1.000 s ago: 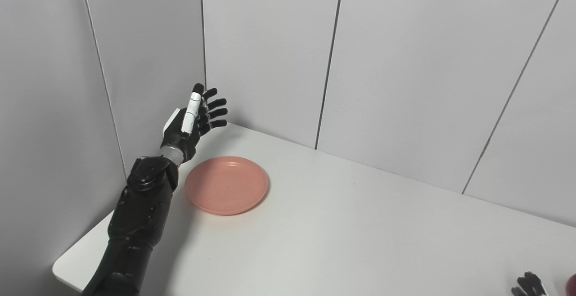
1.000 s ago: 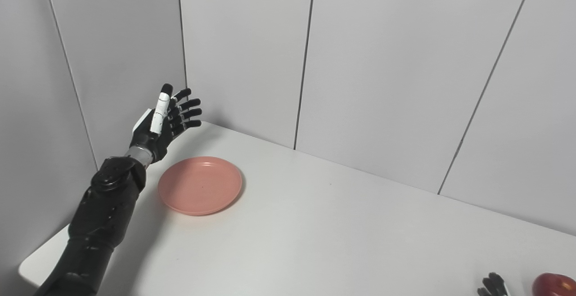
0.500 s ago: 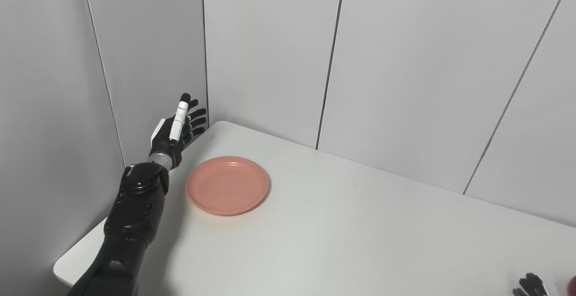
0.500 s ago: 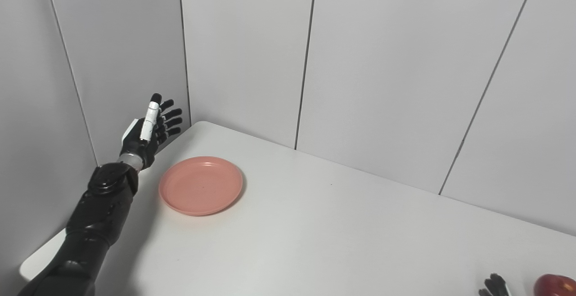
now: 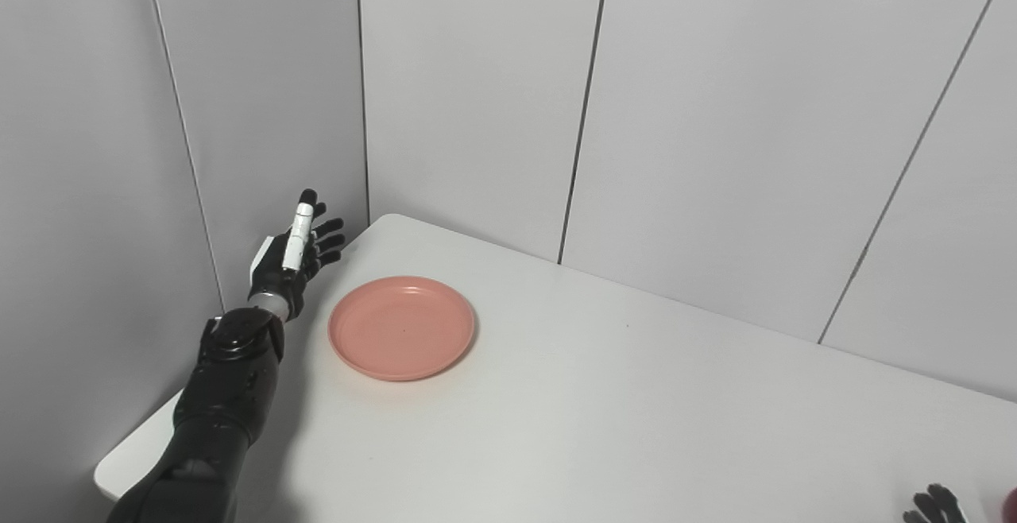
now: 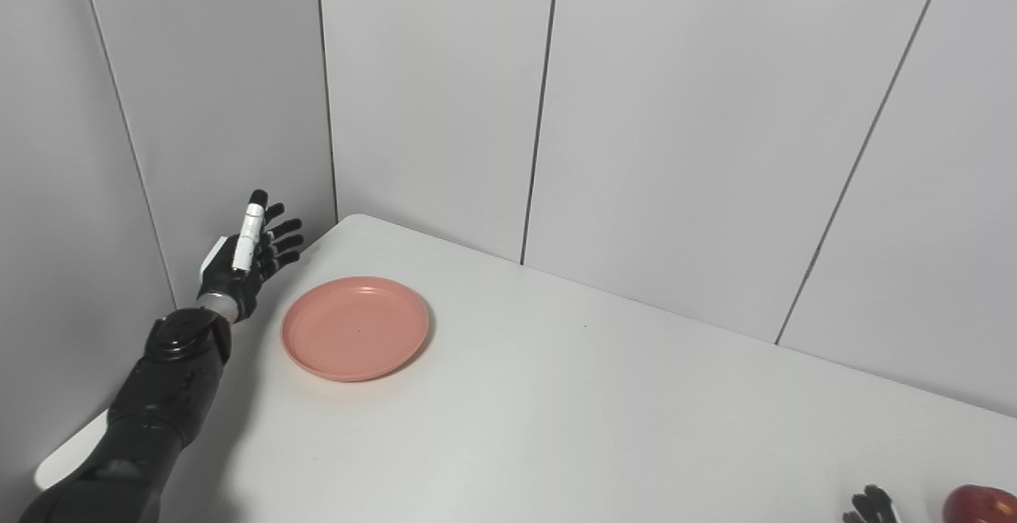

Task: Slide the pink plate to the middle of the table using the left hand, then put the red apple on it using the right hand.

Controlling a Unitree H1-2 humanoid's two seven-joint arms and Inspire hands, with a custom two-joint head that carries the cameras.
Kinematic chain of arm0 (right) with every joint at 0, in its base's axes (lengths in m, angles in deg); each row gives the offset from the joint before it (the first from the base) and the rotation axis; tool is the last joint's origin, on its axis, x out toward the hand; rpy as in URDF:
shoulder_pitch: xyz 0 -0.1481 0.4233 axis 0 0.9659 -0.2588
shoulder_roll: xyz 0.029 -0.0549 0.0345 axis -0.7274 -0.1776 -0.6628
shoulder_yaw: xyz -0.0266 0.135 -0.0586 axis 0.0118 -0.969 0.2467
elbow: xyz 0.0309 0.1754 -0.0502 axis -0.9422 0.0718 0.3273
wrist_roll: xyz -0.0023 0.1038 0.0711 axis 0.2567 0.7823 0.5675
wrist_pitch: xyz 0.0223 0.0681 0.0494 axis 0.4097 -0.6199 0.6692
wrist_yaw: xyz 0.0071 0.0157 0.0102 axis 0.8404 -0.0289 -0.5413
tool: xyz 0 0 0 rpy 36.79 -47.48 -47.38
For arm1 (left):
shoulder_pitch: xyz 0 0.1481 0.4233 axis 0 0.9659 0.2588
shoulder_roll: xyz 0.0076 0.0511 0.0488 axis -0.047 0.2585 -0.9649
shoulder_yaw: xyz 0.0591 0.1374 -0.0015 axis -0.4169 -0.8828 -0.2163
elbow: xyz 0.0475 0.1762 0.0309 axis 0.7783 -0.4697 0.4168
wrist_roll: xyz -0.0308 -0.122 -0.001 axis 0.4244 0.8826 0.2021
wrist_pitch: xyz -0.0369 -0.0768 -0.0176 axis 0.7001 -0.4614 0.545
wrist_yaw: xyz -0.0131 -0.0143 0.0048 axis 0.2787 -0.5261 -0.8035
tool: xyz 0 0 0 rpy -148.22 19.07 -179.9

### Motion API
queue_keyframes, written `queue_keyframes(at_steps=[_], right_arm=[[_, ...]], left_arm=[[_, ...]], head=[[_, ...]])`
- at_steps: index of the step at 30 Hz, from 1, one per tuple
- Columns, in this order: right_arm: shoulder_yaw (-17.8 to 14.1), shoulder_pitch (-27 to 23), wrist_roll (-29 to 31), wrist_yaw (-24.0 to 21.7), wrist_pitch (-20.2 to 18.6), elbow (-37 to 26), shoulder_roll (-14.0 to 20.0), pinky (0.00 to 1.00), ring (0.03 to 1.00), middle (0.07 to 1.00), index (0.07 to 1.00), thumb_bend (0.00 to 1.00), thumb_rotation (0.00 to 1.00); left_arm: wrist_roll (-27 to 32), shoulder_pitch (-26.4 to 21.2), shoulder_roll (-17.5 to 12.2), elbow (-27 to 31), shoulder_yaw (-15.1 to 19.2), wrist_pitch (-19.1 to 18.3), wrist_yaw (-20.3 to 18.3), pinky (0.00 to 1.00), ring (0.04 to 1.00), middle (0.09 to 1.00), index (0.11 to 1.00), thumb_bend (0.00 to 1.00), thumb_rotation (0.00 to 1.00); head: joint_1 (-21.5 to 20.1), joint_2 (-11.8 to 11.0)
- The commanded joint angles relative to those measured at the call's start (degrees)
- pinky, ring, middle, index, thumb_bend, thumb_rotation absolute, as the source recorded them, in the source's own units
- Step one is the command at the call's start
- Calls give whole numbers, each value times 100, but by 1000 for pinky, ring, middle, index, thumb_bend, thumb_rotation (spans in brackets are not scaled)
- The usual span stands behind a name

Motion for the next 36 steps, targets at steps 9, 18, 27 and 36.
queue_keyframes(at_steps=[9,18,27,36], right_arm=[[65,177,76,-56,-214,-9,-12,1000,966,968,968,921,1000],[100,224,24,-4,-342,-178,-12,1000,966,970,973,898,1000],[122,225,1,73,-372,-235,-26,1000,963,964,971,878,1000],[157,243,24,83,-423,-344,-21,1000,966,967,973,842,1000]], left_arm=[[95,-358,-233,-1007,-36,1059,-453,865,859,851,905,852,964],[69,-278,-119,-1143,-178,1156,-369,854,860,860,904,874,971],[195,-214,4,-1143,-197,1142,-586,869,862,857,915,805,976],[299,109,204,-380,-251,822,-650,858,855,856,934,823,955]], head=[[-8,33],[-33,58],[-59,74],[-81,89]])
